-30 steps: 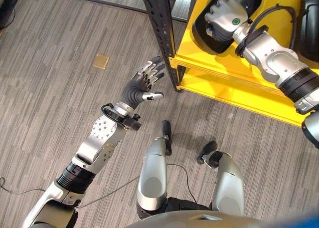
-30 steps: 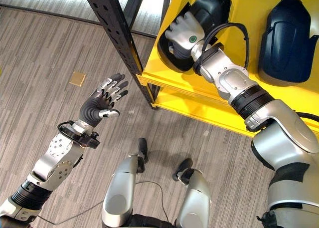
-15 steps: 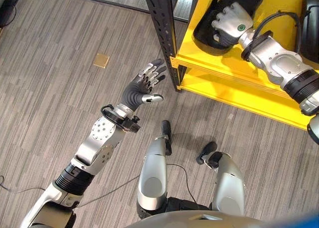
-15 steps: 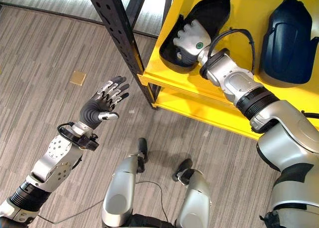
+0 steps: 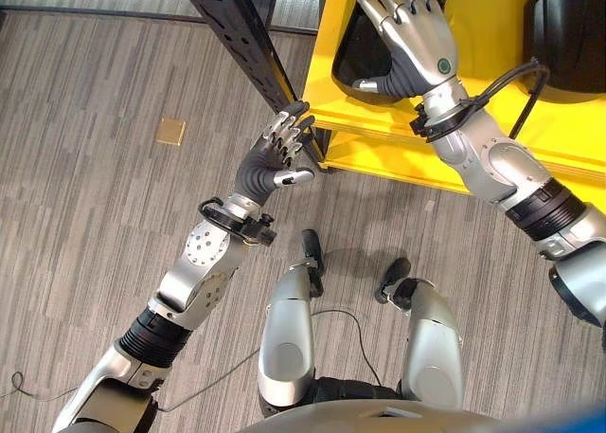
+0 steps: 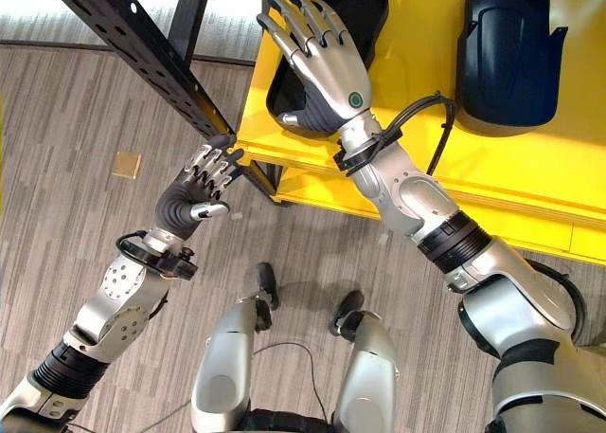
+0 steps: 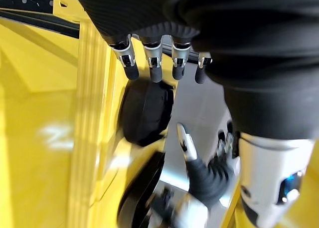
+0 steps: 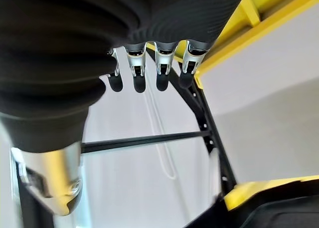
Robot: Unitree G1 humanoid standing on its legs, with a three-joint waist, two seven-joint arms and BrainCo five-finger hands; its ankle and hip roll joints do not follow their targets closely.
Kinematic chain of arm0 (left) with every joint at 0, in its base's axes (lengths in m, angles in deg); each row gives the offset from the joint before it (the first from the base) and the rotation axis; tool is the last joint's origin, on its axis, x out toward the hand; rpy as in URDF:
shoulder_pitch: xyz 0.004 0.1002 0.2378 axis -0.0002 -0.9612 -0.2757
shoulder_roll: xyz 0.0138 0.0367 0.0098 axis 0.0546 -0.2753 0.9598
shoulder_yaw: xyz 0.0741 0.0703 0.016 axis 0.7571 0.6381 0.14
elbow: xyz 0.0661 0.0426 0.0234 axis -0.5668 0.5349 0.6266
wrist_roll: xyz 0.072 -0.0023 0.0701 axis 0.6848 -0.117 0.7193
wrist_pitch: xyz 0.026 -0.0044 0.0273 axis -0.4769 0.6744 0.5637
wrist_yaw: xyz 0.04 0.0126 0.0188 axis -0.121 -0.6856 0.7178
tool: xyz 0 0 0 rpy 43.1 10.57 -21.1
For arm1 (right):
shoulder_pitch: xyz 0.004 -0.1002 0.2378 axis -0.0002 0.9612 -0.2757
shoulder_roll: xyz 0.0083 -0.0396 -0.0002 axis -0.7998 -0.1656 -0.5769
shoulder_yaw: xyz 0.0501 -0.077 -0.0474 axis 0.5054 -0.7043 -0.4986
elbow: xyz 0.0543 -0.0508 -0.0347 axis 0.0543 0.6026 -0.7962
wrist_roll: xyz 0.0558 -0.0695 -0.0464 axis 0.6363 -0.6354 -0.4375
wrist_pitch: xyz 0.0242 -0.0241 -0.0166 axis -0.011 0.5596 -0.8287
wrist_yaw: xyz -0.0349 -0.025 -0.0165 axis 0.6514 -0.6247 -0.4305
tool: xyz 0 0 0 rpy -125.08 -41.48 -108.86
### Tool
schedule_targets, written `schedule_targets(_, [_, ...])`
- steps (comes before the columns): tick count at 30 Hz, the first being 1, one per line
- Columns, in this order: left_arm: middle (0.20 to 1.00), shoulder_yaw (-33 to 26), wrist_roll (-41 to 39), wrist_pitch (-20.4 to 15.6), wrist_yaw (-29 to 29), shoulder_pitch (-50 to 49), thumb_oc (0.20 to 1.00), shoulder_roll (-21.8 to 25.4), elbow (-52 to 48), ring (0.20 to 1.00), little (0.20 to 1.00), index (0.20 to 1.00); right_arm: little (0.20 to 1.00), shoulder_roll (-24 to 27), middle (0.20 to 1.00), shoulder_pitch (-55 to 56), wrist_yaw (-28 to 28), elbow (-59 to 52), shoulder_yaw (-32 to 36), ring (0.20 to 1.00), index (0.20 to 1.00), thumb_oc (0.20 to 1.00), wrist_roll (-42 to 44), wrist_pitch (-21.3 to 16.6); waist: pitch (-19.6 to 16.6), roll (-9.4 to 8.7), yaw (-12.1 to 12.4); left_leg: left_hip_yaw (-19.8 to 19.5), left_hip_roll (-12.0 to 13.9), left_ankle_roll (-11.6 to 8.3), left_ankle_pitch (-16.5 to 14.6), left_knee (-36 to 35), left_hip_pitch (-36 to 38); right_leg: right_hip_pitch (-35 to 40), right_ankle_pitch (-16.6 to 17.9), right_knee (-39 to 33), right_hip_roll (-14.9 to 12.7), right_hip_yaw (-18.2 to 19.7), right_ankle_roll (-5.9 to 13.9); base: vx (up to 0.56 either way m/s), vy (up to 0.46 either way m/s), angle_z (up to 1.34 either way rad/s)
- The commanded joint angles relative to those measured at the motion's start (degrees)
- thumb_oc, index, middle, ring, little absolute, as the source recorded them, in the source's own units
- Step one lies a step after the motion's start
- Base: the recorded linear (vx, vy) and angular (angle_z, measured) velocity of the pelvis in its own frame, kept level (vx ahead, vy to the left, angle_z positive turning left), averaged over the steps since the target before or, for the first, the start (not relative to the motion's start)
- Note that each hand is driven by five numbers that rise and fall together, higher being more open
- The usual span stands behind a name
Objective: Move parts from the plastic box to the shelf.
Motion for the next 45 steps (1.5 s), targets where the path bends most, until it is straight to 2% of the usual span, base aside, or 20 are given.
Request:
schedule_targets(1, [1.0,1.8,2.0,-4.2,0.1,0.0,1.0,-0.1,-6.4,1.0,1.0,1.0,1.0,3.5,1.0,-5.6,8.9,1.2,-5.2,1.0,1.0,1.0,-1.2,-3.4,-2.1,1.07,1.6,-0.6,3.2,-4.25,-0.7,-0.6,3.2,0.6,3.0,1.2,-2.3,-1.0,7.34,-0.03,-0.026,-0.06])
schedule_targets(4, [1.0,2.0,1.9,-5.9,-0.7,-0.4,1.0,0.9,-5.6,1.0,1.0,1.0,1.0,4.8,1.0,-5.1,8.3,4.1,-8.8,1.0,1.0,1.0,-1.7,-0.8,-2.1,0.48,1.8,-0.6,3.5,-4.25,-0.5,-0.6,3.1,0.8,3.3,0.9,-2.2,-1.4,7.28,-0.02,-0.054,0.06])
schedule_targets(8, [1.0,2.1,2.4,-6.7,-2.0,-0.6,1.0,1.4,-5.5,1.0,1.0,1.0,1.0,4.1,1.0,-5.0,7.8,7.1,-10.0,1.0,1.0,1.0,0.4,-0.2,-2.1,0.16,2.2,-0.7,3.5,-4.17,-0.3,-0.8,3.1,1.0,3.4,0.8,-2.0,-1.7,7.11,-0.01,-0.026,0.01])
schedule_targets(9, [1.0,2.3,3.1,-7.8,-2.8,-0.8,1.0,1.3,-5.5,1.0,1.0,1.0,1.0,3.9,1.0,-4.1,3.4,7.1,-10.3,1.0,1.0,1.0,3.9,2.5,-2.1,0.06,2.1,-0.6,3.6,-4.15,-0.2,-0.9,3.2,1.1,3.5,0.6,-2.0,-1.8,7.09,0.0,0.0,0.0])
schedule_targets(10, [1.0,2.4,3.2,-7.8,-2.8,-0.8,1.0,1.3,-5.5,1.0,1.0,1.0,1.0,3.9,1.0,-4.0,3.1,7.2,-10.3,1.0,1.0,1.0,3.9,2.8,-2.1,0.07,2.1,-0.6,3.6,-4.15,-0.2,-1.0,3.3,1.2,3.5,0.6,-2.0,-1.8,7.09,0.0,0.0,0.0])
schedule_targets(13, [1.0,2.9,4.8,-10.1,-3.3,-0.4,1.0,1.2,-6.0,1.0,1.0,1.0,1.0,2.1,1.0,-0.8,-4.7,7.0,-6.5,1.0,1.0,1.0,7.7,3.9,-2.1,0.09,1.3,-0.4,3.7,-4.1,-0.1,-1.3,3.4,1.1,3.7,0.3,-1.8,-1.4,7.07,0.0,0.01,0.0])
schedule_targets(15, [1.0,3.0,6.1,-10.8,-3.2,0.4,1.0,1.3,-6.4,1.0,1.0,1.0,1.0,1.3,1.0,1.2,-5.2,6.6,-4.2,1.0,1.0,1.0,6.8,3.3,-2.1,0.15,0.7,-0.3,3.6,-4.17,-0.2,-1.2,3.3,0.9,3.7,0.1,-1.6,-1.0,7.19,0.0,0.033,-0.01])
schedule_targets(18, [1.0,3.8,7.7,-12.1,-2.8,2.8,1.0,1.4,-7.1,1.0,1.0,1.0,1.0,0.0,1.0,2.6,-1.8,6.2,-3.0,1.0,1.0,1.0,7.9,0.4,-2.1,0.2,-0.1,0.0,3.8,-4.25,-0.3,-1.1,3.3,0.7,3.7,-0.1,-1.3,-0.4,7.14,0.0,0.011,-0.01])
schedule_targets(20, [1.0,4.4,8.4,-12.6,-2.0,4.2,1.0,1.4,-7.2,1.0,1.0,1.0,1.0,-0.5,1.0,2.8,0.6,6.2,-3.5,1.0,1.0,1.0,7.3,-0.3,-2.1,0.22,-0.5,0.1,4.0,-4.32,-0.3,-1.0,3.3,0.5,3.6,-0.1,-1.3,-0.2,7.1,0.0,0.038,-0.05])
schedule_targets(22, [1.0,5.5,8.4,-13.5,0.7,7.6,1.0,1.6,-7.0,1.0,1.0,1.0,1.0,-0.1,1.0,2.1,3.6,6.7,-6.9,1.0,1.0,1.0,7.4,-3.1,-2.1,0.06,-1.0,0.3,4.1,-4.3,-0.3,-0.8,3.3,0.5,3.6,-0.1,-1.2,0.3,6.94,0.01,0.035,-0.07])
schedule_targets(24, [1.0,6.0,9.6,-14.2,2.4,9.0,1.0,1.7,-6.5,1.0,1.0,1.0,1.0,0.1,1.0,1.7,2.3,7.1,-8.2,1.0,1.0,1.0,6.3,-5.1,-2.1,-0.1,-1.2,0.3,4.3,-4.3,-0.4,-0.6,3.3,0.7,3.6,-0.3,-1.1,0.4,6.87,0.01,0.001,-0.06])
schedule_targets(25, [1.0,6.3,10.0,-14.5,3.6,9.8,1.0,1.8,-6.2,1.0,1.0,1.0,1.0,0.5,1.0,1.7,-1.1,6.7,-8.8,1.0,1.0,1.0,4.2,-6.9,-2.1,-0.28,-1.4,0.4,4.4,-4.29,-0.3,-0.6,3.4,0.7,3.7,-0.3,-0.9,0.4,6.81,0.01,-0.008,-0.06])
schedule_targets(26, [1.0,6.3,10.0,-14.5,4.1,10.1,1.0,1.9,-6.3,1.0,1.0,1.0,1.0,0.6,1.0,1.6,-1.8,6.7,-8.8,1.0,1.0,1.0,4.1,-7.6,-2.1,-0.32,-1.4,0.4,4.4,-4.3,-0.3,-0.5,3.4,0.7,3.7,-0.3,-0.9,0.4,6.82,0.01,-0.014,-0.06])
schedule_targets(28, [1.0,6.2,10.0,-15.1,5.4,11.1,1.0,2.4,-6.3,1.0,1.0,1.0,1.0,0.7,1.0,1.6,-3.1,5.6,-8.1,1.0,1.0,1.0,0.7,-11.4,-2.1,-0.6,-1.7,0.4,4.5,-4.32,-0.4,-0.4,3.2,0.5,3.8,-0.2,-0.7,0.6,6.91,0.01,-0.022,-0.05])
schedule_targets(33, [1.0,6.1,9.8,-15.1,5.3,11.6,1.0,2.0,-6.3,1.0,1.0,1.0,1.0,1.2,1.0,0.6,0.1,3.1,-9.8,1.0,1.0,1.0,-1.7,-14.6,-2.1,-0.8,-1.5,0.1,4.4,-4.51,-0.4,-0.5,3.3,0.6,3.8,-0.5,-0.5,0.6,6.99,0.0,0.0,0.0])
schedule_targets(39, [1.0,6.2,9.4,-14.3,4.5,10.8,1.0,1.9,-6.4,1.0,1.0,1.0,1.0,1.5,1.0,0.2,4.4,1.9,-12.4,1.0,1.0,1.0,-2.3,-15.6,-2.1,-0.99,-1.0,-0.1,4.6,-4.52,-0.5,-0.3,3.0,0.6,3.7,-0.3,-0.7,0.3,6.92,0.0,0.0,0.0])
schedule_targets(41, [1.0,6.8,10.0,-15.0,4.2,10.3,1.0,1.8,-5.9,1.0,1.0,1.0,1.0,1.4,1.0,-0.1,6.5,2.8,-14.3,1.0,1.0,1.0,-2.1,-13.6,-2.1,-1.05,-0.7,-0.2,4.6,-4.49,-0.5,-0.2,2.8,0.6,3.7,-0.1,-0.8,0.2,6.81,0.0,0.0,0.0])
schedule_targets(45, [1.0,7.1,10.6,-16.3,4.9,9.5,1.0,2.1,-5.4,1.0,1.0,1.0,1.0,1.4,1.0,-0.3,8.1,5.8,-15.6,1.0,1.0,1.0,-0.8,-12.3,-2.1,-1.11,-0.3,-0.3,4.7,-4.5,-0.4,-0.2,2.8,0.6,3.6,0.1,-1.1,-0.1,6.76,0.0,0.0,0.0])
